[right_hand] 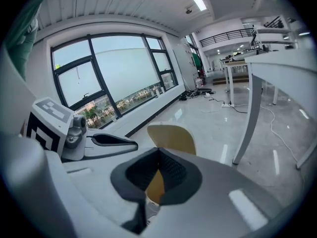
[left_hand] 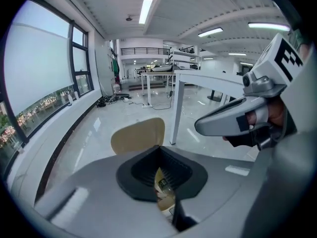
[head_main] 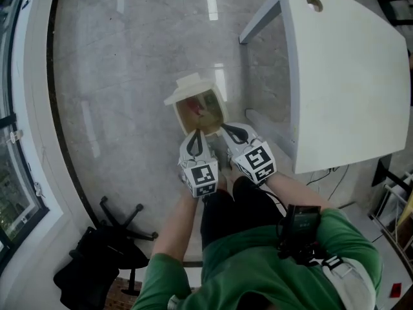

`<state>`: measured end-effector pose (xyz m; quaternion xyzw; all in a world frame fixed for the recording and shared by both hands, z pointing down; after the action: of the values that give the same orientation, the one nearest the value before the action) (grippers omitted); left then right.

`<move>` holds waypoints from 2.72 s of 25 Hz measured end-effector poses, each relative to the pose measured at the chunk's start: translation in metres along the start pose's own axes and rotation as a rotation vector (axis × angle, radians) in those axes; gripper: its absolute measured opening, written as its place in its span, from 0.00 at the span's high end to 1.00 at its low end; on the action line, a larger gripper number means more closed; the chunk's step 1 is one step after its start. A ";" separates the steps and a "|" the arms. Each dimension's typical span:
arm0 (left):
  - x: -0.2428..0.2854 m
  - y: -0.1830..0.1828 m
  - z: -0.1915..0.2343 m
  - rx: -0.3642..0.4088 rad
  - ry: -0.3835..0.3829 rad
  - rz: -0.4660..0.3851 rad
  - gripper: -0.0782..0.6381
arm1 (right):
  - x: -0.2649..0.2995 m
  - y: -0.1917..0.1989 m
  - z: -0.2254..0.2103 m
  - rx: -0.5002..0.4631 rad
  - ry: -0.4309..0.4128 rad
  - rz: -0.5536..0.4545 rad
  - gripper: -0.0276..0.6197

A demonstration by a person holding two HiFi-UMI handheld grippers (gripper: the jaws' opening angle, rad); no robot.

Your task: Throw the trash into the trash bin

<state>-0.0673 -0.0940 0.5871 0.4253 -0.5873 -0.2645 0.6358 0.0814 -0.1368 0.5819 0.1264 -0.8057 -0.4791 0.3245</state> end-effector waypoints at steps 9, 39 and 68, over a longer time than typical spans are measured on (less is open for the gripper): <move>-0.049 -0.069 0.003 -0.010 -0.037 -0.114 0.88 | -0.035 -0.074 0.024 -0.038 -0.026 -0.095 0.95; -0.219 -0.234 0.017 0.034 -0.111 -0.536 0.88 | -0.157 -0.243 0.109 -0.201 -0.032 -0.422 0.95; -0.239 -0.252 0.032 0.097 0.029 -0.570 0.88 | -0.177 -0.259 0.132 -0.255 0.022 -0.472 0.95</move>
<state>-0.0980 -0.0271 0.2456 0.6069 -0.4468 -0.3982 0.5230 0.1027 -0.0863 0.2459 0.2741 -0.6836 -0.6377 0.2256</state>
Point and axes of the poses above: the fingertips, and each gripper's own axes: x forward along the fingers, z to its left, y out of its underside, the point moved 9 cm from there along -x, backward along the fingers, and after that the axes turned 11 degrees about -z, right-handed, at the moved point
